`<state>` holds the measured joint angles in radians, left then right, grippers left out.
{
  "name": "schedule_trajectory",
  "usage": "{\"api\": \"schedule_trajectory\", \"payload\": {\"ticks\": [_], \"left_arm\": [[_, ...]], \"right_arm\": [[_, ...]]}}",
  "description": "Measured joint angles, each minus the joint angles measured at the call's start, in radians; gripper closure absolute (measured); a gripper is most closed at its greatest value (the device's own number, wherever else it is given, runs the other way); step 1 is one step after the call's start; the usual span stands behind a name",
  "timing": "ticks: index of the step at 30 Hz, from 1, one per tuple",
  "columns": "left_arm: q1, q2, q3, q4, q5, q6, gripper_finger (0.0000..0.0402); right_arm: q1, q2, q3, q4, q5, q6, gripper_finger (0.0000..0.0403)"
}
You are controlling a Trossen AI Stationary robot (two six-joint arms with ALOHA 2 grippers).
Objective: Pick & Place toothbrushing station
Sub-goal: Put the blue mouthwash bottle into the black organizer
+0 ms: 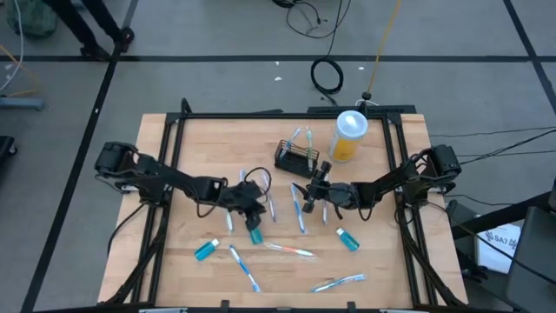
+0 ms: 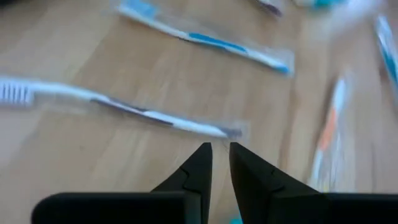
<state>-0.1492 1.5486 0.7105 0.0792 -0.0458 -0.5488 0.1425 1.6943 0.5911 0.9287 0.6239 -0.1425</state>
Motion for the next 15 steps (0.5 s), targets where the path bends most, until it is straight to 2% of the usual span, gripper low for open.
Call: {"api": "schedule_trajectory", "payload": {"ticks": [2,7,11,13,15], "left_arm": [[0.004,-0.037,0.000,-0.043,0.036,0.144,0.0335],[0.003,-0.107,0.001,-0.110,0.047,0.445,0.0289],[-0.011,-0.096,0.001,-0.164,0.116,0.661,0.0254],[-0.011,-0.072,0.001,-0.173,0.170,0.732,0.0241],[-0.010,-0.048,0.001,-0.176,0.180,0.792,0.0229]], "right_arm": [[0.000,0.000,0.000,-0.003,0.000,0.000,0.0220],[-0.001,0.000,0.000,-0.006,0.000,-0.001,0.0220],[-0.010,0.000,0.000,-0.006,0.000,-0.005,0.0220],[-0.012,0.000,0.000,-0.006,0.000,-0.002,0.0220],[-0.011,0.000,0.000,-0.008,0.000,0.002,0.0220]]}}
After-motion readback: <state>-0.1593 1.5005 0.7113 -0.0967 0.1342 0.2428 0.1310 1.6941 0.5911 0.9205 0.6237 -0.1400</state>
